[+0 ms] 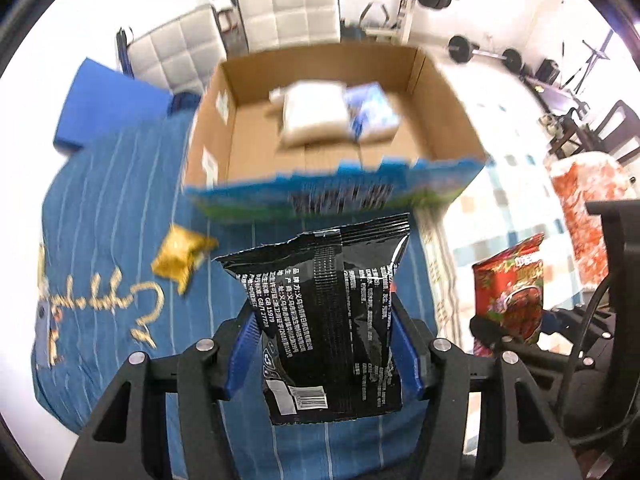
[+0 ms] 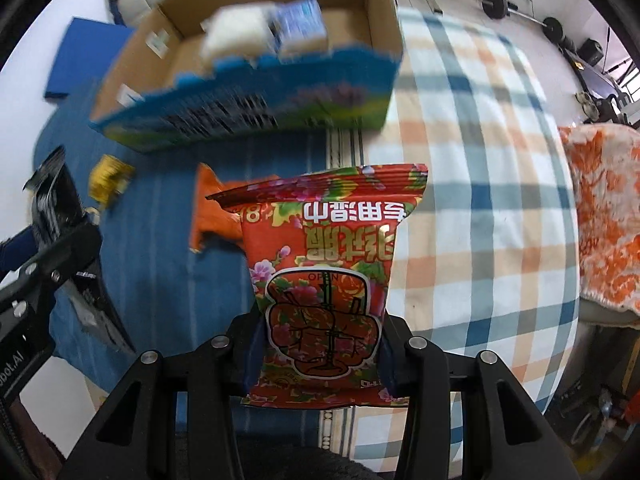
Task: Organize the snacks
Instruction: 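Carry the black pack and red candy bag into the box with both tools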
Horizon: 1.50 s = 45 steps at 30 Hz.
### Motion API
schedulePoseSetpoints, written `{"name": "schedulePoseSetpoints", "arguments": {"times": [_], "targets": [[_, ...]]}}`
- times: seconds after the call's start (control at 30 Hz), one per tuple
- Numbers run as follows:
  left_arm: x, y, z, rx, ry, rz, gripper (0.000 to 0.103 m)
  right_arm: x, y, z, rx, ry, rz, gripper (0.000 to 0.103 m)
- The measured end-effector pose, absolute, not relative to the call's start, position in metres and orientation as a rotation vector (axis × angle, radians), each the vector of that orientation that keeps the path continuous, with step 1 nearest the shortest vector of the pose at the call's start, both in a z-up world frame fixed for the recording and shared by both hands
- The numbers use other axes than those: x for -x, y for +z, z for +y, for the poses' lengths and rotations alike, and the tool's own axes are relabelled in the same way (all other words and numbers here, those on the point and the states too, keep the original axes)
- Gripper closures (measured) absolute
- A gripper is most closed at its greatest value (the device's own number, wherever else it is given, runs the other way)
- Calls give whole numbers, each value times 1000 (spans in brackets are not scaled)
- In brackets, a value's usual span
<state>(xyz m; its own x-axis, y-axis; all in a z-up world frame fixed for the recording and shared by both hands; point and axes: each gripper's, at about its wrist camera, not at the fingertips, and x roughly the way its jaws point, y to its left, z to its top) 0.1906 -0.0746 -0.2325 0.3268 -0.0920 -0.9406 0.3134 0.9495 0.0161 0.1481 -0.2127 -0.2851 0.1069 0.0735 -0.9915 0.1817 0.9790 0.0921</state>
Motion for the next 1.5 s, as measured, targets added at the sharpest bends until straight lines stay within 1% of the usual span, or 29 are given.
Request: {"name": "schedulePoseSetpoints", "arguments": {"times": [0.2, 0.4, 0.6, 0.9, 1.13, 1.33, 1.5], "targets": [[-207, -195, -78, -201, -279, 1140, 46, -152, -238, -218, -214, -70, 1377, 56], [-224, -173, -78, -165, -285, 1094, 46, -168, -202, -224, -227, -57, 1309, 56], [-241, -154, -80, -143, -287, 1059, 46, -186, -182, -225, -243, -32, 1271, 56], [-293, -149, -76, -129, -277, 1047, 46, -234, -170, -233, -269, -22, 1242, 56], [-357, -173, -64, -103, -259, 1115, 46, -295, -189, -245, -279, -45, 1259, 56], [-412, -223, -55, -119, -243, 1251, 46, -349, -235, -249, -294, -69, 1337, 56], [-449, -279, -61, -167, -215, 1380, 46, -385, -286, -246, -273, -85, 1431, 56]]}}
